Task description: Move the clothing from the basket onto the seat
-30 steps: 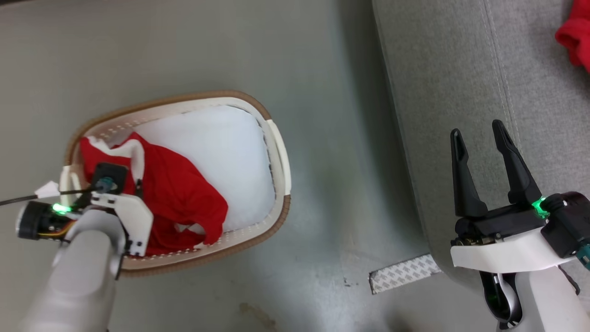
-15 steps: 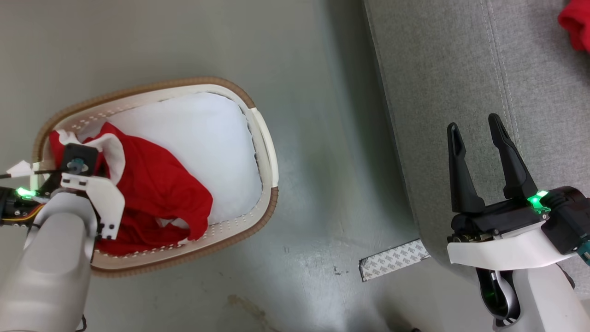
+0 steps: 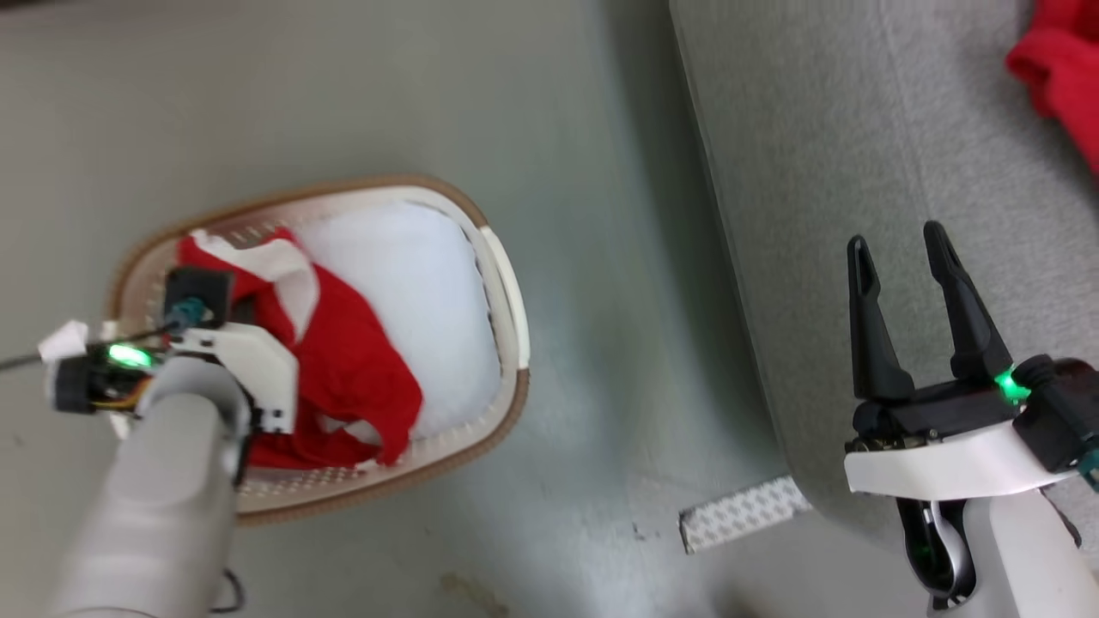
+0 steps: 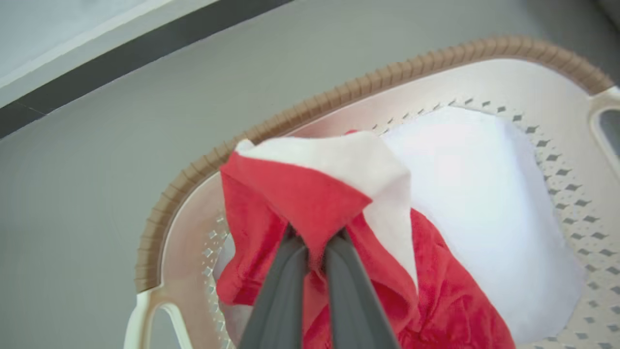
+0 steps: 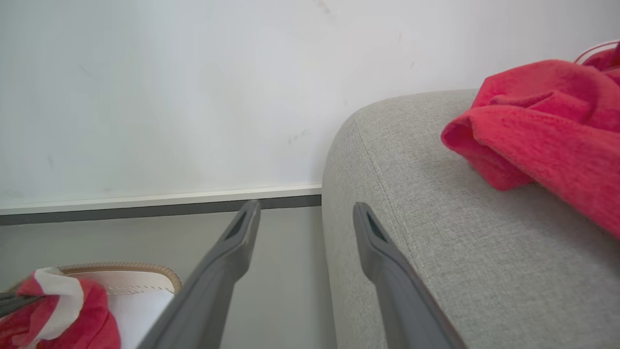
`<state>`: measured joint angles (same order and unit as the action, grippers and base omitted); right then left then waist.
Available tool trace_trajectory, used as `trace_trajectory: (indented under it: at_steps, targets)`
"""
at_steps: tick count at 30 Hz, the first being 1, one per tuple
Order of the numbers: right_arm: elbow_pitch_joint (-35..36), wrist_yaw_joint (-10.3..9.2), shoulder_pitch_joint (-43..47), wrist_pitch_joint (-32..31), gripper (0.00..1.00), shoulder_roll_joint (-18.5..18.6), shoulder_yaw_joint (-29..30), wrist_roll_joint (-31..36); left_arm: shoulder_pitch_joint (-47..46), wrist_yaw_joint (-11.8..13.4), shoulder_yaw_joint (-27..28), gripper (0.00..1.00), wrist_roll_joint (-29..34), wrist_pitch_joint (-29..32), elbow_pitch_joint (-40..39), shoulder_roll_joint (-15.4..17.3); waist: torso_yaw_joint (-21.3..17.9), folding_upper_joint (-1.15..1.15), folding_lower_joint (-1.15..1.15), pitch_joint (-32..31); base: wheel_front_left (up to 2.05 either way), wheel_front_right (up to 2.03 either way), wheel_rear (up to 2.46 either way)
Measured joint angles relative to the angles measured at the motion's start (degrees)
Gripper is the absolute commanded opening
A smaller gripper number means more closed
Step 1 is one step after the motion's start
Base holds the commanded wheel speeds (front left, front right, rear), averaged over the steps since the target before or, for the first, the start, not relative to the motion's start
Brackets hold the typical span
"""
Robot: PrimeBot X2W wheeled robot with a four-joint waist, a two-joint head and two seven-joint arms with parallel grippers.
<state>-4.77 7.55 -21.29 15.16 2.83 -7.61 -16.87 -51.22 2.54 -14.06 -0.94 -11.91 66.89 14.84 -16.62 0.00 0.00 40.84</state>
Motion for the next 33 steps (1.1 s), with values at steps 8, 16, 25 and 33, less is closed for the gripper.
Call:
trace_trajectory:
  at_steps: [8, 16, 25, 33]
  targets:
    - [-2.8, 0.00, 3.2, 0.0, 1.00, 0.0, 0.8, 3.1, 7.3, -2.1, 1.7, 0.00, -4.4, -3.0, -6.2, -5.6, 2.5, 0.00, -0.01, -9.5, 0.00, 0.00, 0.00]
    - [-6.0, 0.01, 9.1, 0.0, 1.00, -0.1, 0.7, 4.4, 19.6, -3.3, 2.3, 0.00, -7.4, -3.2, -20.3, -8.2, 5.2, 0.00, -0.02, -22.4, 0.00, 0.00, 0.00]
    - [-7.8, 0.00, 14.8, 0.0, 1.00, 0.0, -1.2, 6.3, 33.3, -3.6, 2.9, 0.00, -10.3, -1.3, -36.4, -7.9, 6.4, 0.00, -0.04, -36.7, 0.00, 0.00, 0.00]
    - [-7.1, 0.00, 14.4, 0.0, 1.00, 0.0, -9.2, 8.3, 39.8, -3.5, 2.3, 0.00, -11.8, 6.7, -56.6, -6.7, 6.9, 0.00, -0.03, -42.8, 0.00, 0.00, 0.00]
